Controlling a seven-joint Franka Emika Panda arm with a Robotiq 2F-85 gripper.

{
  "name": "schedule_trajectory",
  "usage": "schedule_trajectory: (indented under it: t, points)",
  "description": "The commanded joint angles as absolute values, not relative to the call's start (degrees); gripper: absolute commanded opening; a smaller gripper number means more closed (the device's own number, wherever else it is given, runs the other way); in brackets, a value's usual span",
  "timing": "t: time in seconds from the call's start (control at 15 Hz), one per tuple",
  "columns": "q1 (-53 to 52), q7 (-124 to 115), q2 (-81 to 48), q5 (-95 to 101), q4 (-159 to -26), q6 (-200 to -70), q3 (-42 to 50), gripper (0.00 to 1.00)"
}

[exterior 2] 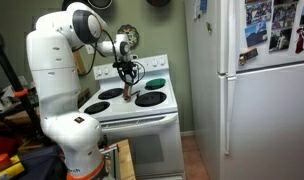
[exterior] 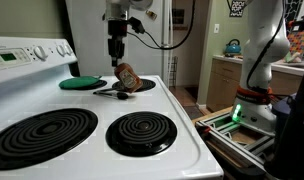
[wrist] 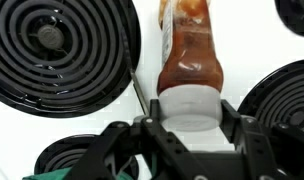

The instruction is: Place the ketchup bottle upright

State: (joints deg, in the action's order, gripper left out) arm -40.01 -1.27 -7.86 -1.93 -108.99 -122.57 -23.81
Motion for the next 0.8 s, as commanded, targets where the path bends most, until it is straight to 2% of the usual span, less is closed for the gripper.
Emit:
schedule_trajectory:
  t: [0.0,0.47,0.73]
  points:
    - [-38.44,1.06,-4.03,-4.69,-114.03,-125.52,-25.25,0.34]
    - [-37.49,5.27,0.52,-6.92,-123.42,-138.71,-25.97,0.34]
    - [-37.35,6.50,2.24,-8.20,-126.45,-141.80,-26.27,0.34]
